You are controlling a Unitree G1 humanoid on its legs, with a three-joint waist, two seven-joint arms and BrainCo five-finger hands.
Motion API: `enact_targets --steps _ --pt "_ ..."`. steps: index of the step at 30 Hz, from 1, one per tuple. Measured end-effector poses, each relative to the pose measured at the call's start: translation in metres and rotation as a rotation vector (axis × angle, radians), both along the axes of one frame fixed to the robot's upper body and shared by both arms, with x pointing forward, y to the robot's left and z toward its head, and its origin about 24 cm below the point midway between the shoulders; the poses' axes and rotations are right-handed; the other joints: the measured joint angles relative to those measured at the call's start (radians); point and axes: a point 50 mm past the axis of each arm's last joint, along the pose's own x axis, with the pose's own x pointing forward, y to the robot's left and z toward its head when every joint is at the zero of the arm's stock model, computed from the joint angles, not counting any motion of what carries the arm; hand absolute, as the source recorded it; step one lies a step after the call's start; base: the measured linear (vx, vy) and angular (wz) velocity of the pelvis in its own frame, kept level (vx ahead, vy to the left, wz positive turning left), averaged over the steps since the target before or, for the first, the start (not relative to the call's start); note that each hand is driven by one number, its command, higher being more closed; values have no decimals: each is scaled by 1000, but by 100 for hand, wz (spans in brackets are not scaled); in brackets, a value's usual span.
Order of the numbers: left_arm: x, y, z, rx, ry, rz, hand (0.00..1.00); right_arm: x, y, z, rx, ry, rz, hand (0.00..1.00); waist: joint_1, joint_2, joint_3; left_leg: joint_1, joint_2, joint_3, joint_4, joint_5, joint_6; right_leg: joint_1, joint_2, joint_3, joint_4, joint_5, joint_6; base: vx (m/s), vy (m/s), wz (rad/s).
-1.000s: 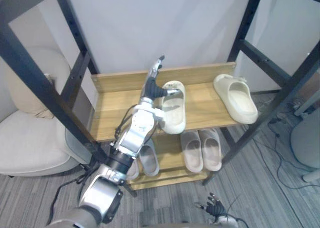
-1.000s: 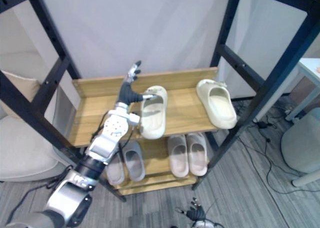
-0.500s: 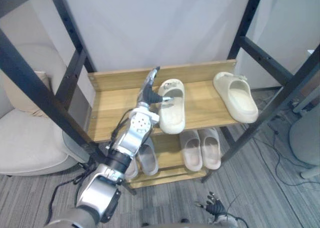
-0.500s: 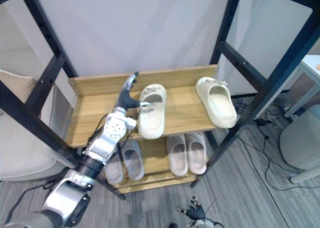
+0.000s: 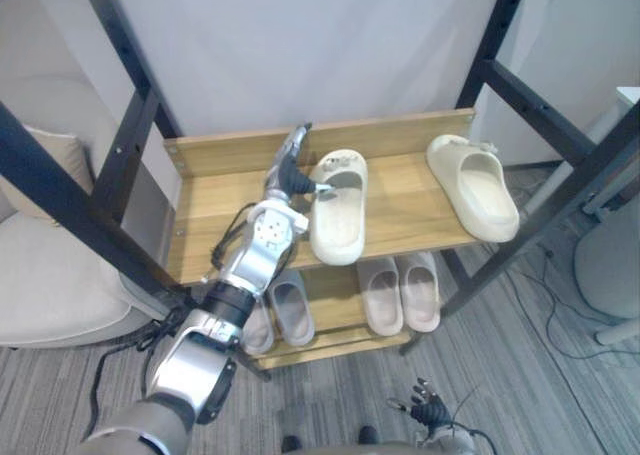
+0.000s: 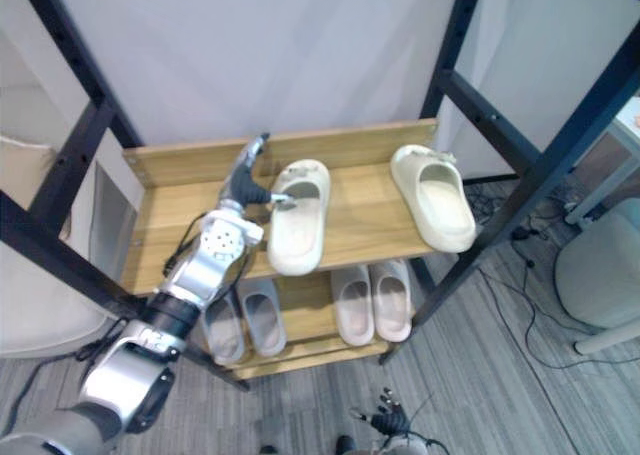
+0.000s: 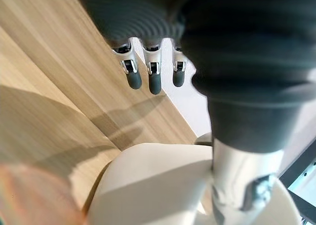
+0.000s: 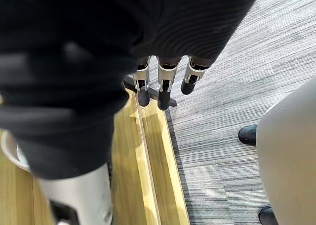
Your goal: Organize the slippers on the shoe rack
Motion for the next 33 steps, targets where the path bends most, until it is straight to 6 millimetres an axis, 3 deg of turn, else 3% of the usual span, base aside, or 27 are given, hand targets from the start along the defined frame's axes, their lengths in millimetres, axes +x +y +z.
enact_targets --steps 7,8,18,33 --pt "7 1 8 57 -7 5 0 1 -1 1 0 -4 -1 0 -1 5 5 0 0 1 0 0 0 -2 2 1 2 0 0 -9 -2 0" --pt "9 0 9 86 -12 1 100 1 -1 1 0 -5 -2 0 -2 5 6 0 0 1 0 0 0 -2 3 1 2 0 0 0 0 0" --pt "16 1 19 232 -22 -8 100 2 -6 2 -4 -11 -28 0 -8 20 17 -1 -1 1 0 0 0 -2 3 1 1 0 -1 0 0 0" --pt "18 -3 18 240 4 -37 100 3 -7 2 -1 -15 -30 0 -16 26 20 1 -3 -1 0 0 0 1 2 0 1 1 -1 0 0 0"
